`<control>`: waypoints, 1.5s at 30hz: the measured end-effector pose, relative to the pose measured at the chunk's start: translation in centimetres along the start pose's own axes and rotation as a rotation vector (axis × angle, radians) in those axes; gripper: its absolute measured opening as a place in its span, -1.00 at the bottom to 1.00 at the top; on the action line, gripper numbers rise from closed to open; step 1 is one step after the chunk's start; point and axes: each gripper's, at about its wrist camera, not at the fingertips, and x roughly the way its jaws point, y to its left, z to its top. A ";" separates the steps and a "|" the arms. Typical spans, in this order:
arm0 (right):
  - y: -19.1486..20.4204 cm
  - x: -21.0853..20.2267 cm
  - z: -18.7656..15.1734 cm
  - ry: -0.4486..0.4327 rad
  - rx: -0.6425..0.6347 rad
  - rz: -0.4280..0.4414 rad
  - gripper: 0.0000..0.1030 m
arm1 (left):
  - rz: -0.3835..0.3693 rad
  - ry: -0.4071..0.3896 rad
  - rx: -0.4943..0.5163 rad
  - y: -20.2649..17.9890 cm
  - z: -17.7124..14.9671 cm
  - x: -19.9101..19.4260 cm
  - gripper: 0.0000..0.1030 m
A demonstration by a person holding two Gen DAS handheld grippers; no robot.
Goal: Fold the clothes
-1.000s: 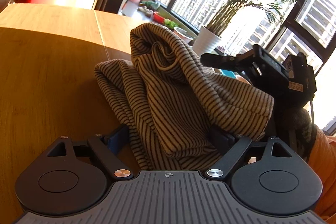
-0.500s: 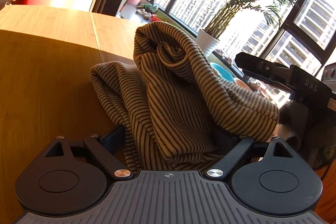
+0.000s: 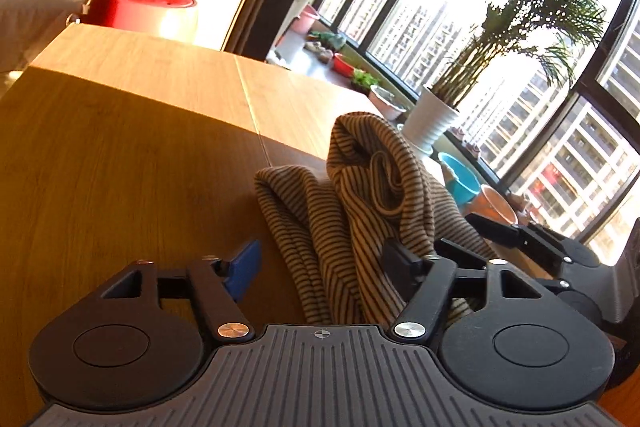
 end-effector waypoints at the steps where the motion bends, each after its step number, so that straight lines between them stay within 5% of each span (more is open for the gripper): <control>1: -0.2 -0.4 -0.2 -0.006 0.001 0.004 0.23 | 0.004 0.008 0.006 0.1 0.0 0.2 0.20; 9: 1.4 -4.4 0.3 -0.086 -0.019 0.195 0.38 | -0.021 0.030 0.034 -0.4 -0.3 0.7 0.08; 11: 2.7 -3.9 0.1 -0.042 -0.063 0.211 0.38 | -0.029 0.033 0.032 -0.7 -0.4 1.1 0.05; 13: 3.3 -2.4 -0.7 0.033 -0.064 0.205 0.40 | -0.036 0.033 0.031 -0.8 -0.5 1.3 0.05; 19: 4.3 -2.9 -1.2 0.044 -0.117 0.188 0.47 | -0.061 0.030 0.012 -0.2 -0.6 1.6 0.09; 41: 7.7 -3.7 -0.7 -0.018 -0.265 0.078 0.67 | -0.024 -0.003 0.007 0.6 -0.1 0.3 0.18; 45: 6.0 -4.2 -0.6 0.006 -0.216 0.123 0.18 | -0.031 0.000 -0.004 1.0 -0.1 0.2 0.16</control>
